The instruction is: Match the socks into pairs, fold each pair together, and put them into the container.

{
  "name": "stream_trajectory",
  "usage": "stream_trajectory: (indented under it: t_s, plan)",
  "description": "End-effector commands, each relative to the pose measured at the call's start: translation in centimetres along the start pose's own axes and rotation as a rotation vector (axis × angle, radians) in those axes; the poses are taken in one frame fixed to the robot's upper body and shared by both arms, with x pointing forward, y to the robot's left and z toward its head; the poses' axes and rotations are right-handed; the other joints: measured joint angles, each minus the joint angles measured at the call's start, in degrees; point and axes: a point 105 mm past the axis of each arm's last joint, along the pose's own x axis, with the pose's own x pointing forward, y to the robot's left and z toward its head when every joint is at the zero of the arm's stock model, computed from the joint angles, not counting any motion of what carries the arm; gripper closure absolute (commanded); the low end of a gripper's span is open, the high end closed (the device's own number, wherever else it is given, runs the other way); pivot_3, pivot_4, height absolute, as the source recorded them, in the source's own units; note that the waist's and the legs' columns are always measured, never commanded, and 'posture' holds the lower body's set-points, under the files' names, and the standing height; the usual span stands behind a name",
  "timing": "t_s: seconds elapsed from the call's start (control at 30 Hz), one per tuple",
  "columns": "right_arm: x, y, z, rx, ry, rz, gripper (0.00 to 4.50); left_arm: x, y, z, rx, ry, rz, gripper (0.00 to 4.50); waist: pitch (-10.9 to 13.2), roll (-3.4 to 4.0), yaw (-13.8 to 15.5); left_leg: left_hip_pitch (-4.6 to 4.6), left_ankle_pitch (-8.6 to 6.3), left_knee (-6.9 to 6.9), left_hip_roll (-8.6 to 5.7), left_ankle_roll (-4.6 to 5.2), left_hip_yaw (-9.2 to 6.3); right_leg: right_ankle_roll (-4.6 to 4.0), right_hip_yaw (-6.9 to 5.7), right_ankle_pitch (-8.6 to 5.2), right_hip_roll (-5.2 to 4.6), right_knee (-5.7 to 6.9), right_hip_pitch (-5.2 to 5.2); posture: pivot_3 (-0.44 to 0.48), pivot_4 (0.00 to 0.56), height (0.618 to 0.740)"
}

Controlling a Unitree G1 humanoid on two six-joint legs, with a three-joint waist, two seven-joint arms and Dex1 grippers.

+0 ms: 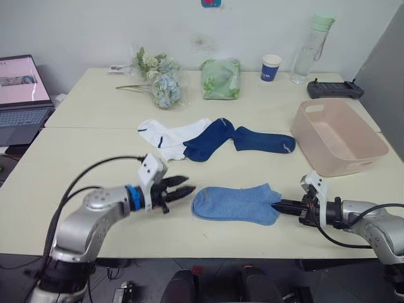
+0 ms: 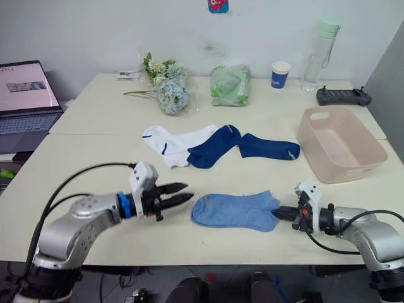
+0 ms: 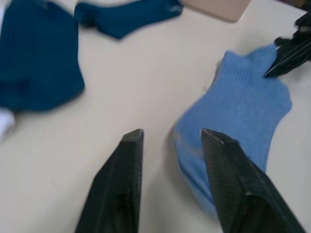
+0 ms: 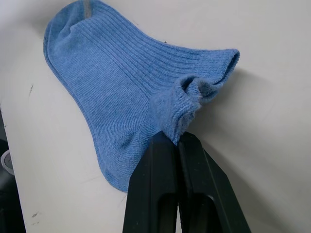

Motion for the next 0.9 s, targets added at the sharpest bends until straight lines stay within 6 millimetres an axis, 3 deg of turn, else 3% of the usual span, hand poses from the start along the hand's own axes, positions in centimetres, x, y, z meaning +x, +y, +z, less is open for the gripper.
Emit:
stream_trajectory:
  t_s: [0.03, 0.1, 0.33, 0.47, 0.6, 0.7, 0.9]
  plan:
    - [-0.3, -0.1, 1.0, -0.032, -0.031, -0.002, 4.5, 2.3, -1.5, 0.3, 0.096, -0.007, -0.131, 3.81, 0.0, 0.0, 0.0, 0.01, 0.0, -0.01, 0.0, 0.0, 0.01, 0.0, 0.01, 0.0, 0.0, -0.01, 0.0, 0.0, 0.15, 0.74]
    - [-0.4, -0.2, 1.0, -0.034, -0.03, -0.005, 4.5, 3.9, -2.4, 0.2, 0.138, 0.007, -0.202, 4.46, 0.0, 0.0, 0.0, 0.0, 0.0, -0.01, -0.01, 0.0, 0.01, 0.0, 0.02, 0.0, 0.01, -0.01, 0.0, 0.0, 0.15, 0.74]
    - [-0.4, 0.1, 1.1, -0.041, -0.032, -0.005, 4.5, 6.9, -4.3, -3.3, 0.221, 0.133, -0.308, 4.46, 0.0, 0.0, -0.2, 0.03, 0.0, -0.01, 0.04, 0.0, 0.02, 0.0, 0.05, 0.0, 0.09, 0.04, -0.01, 0.0, 0.15, 0.74]
    - [-0.5, 0.4, 1.3, -0.041, -0.041, -0.002, 4.5, 7.7, -4.2, -5.3, 0.234, 0.192, -0.294, 4.46, 0.0, 0.0, -0.1, 0.0, 0.0, 0.0, 0.02, 0.01, 0.01, 0.0, 0.03, 0.0, 0.1, 0.03, -0.01, 0.0, 0.15, 0.74]
    - [-0.6, 1.3, 2.7, -0.039, -0.095, 0.032, 4.5, 7.9, -4.4, -7.1, 0.229, 0.235, -0.293, 4.46, 0.0, 0.04, 0.0, 0.02, 0.0, 0.01, 0.01, 0.01, 0.01, 0.0, 0.04, 0.0, 0.07, 0.03, 0.01, 0.0, 0.15, 0.74]
    - [-0.7, 2.5, 3.8, -0.043, -0.117, 0.083, 4.5, 7.7, -4.7, -7.1, 0.214, 0.229, -0.295, 4.46, -0.1, 0.06, 0.0, 0.04, 0.0, 0.01, 0.01, 0.01, 0.0, 0.0, 0.04, 0.0, 0.06, 0.03, 0.02, 0.0, 0.15, 0.74]
    - [-0.6, 2.7, 3.9, -0.052, -0.099, 0.085, 4.5, 8.0, -5.1, -4.3, 0.238, 0.159, -0.33, 4.46, -0.1, 0.06, 0.0, 0.03, 0.0, 0.02, -0.01, 0.01, -0.01, 0.01, 0.02, 0.0, 0.07, 0.02, 0.04, 0.0, 0.15, 0.74]
